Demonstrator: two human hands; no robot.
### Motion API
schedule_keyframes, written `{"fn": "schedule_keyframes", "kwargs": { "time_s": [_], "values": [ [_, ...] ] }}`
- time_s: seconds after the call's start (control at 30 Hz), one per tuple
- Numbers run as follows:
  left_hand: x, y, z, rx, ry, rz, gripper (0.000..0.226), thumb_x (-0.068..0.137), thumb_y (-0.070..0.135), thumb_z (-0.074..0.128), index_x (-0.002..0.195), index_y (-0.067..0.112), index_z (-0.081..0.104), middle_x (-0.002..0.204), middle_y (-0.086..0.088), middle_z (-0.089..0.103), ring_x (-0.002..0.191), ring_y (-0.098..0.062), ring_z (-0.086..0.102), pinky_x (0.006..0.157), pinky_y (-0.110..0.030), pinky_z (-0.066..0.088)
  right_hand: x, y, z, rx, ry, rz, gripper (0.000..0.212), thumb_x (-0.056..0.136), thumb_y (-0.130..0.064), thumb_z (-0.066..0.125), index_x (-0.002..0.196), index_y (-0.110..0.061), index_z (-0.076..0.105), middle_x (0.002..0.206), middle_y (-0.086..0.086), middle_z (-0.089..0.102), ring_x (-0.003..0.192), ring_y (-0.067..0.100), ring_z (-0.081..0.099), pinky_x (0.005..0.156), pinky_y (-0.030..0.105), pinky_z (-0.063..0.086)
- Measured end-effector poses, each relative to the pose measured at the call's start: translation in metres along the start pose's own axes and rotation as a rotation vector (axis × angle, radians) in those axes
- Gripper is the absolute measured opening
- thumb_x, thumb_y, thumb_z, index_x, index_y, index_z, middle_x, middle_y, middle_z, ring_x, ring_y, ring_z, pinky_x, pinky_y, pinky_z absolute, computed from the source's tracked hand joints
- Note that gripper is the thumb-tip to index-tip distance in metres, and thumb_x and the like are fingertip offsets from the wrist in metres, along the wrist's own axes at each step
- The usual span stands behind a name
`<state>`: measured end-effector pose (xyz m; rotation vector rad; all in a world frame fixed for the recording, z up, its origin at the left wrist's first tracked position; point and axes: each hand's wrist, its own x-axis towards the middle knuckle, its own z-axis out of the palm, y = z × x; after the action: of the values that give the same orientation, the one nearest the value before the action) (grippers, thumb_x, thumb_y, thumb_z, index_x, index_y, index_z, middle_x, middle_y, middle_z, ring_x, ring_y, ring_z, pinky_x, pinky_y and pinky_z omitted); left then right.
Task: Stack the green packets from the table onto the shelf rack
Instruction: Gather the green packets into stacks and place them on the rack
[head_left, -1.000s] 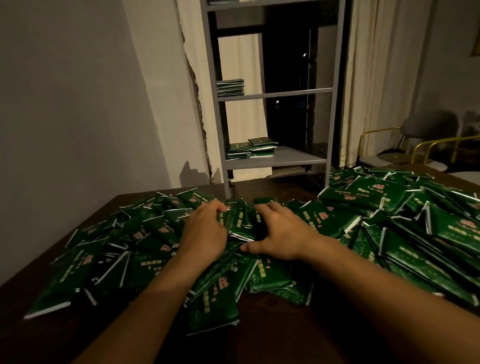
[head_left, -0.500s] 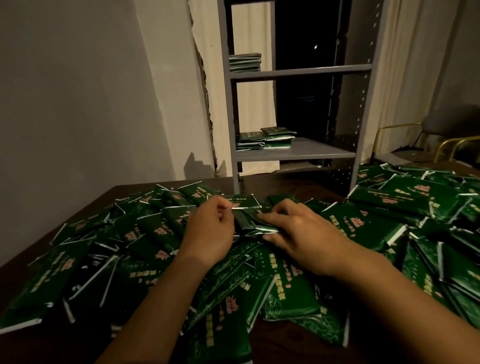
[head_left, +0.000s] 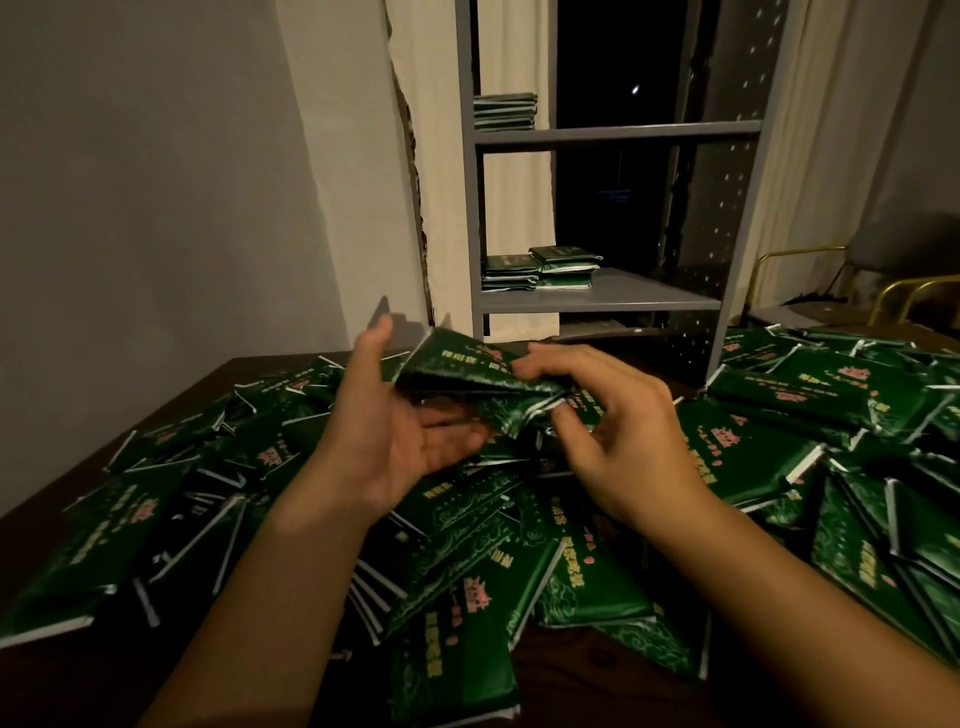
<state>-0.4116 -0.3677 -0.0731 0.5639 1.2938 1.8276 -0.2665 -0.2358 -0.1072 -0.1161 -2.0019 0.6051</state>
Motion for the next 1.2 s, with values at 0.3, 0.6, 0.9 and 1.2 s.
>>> {"fn": "schedule_keyframes", "kwargs": {
  "time_s": [0.3,0.6,0.9,1.2],
  "values": [
    [0.01,0.017,0.001,0.129,0.16,0.141,0.023,0.088,0.016,0.073,0.109,0.008,0.067,0.092,-0.012,0.078,0.078,-0.022,0.076,0.061,-0.035,0.064,0.004,0.005,0.005,0.022,0.005,0.208,0.052,0.089,-0.015,0.071,0.136,-0.026,0.053,0.133,-0.011,0.058,0.124,0.006,0.055,0.106,0.037,0.049],
    [0.04,-0.002,-0.024,0.275,0.468,0.44,0.034,0.094,0.016,0.069,0.126,0.017,0.057,0.114,-0.003,0.07,0.103,-0.02,0.069,0.092,-0.043,0.057,0.006,-0.015,0.033,-0.599,-0.597,0.236,0.079,0.079,-0.086,0.037,0.134,-0.03,0.047,0.123,-0.004,0.05,0.116,0.017,0.045,0.096,0.036,0.043],
    [0.044,-0.004,-0.033,0.242,0.584,0.54,0.023,0.102,0.019,0.057,0.125,0.02,0.054,0.109,0.003,0.067,0.098,-0.014,0.068,0.083,-0.036,0.057,0.02,-0.02,0.037,-0.785,-0.527,0.054,0.022,0.099,-0.029,0.053,0.12,-0.026,0.055,0.102,-0.001,0.065,0.089,0.024,0.064,0.068,0.031,0.048],
    [0.039,-0.002,-0.023,0.164,0.458,0.452,0.023,0.101,0.02,0.06,0.123,0.018,0.053,0.113,-0.001,0.068,0.086,-0.021,0.075,0.054,-0.031,0.059,0.019,0.01,-0.016,-0.452,0.093,0.201,0.018,0.097,-0.03,0.058,0.114,-0.025,0.062,0.094,-0.01,0.062,0.08,0.01,0.057,0.068,0.027,0.048]
  ]
}}
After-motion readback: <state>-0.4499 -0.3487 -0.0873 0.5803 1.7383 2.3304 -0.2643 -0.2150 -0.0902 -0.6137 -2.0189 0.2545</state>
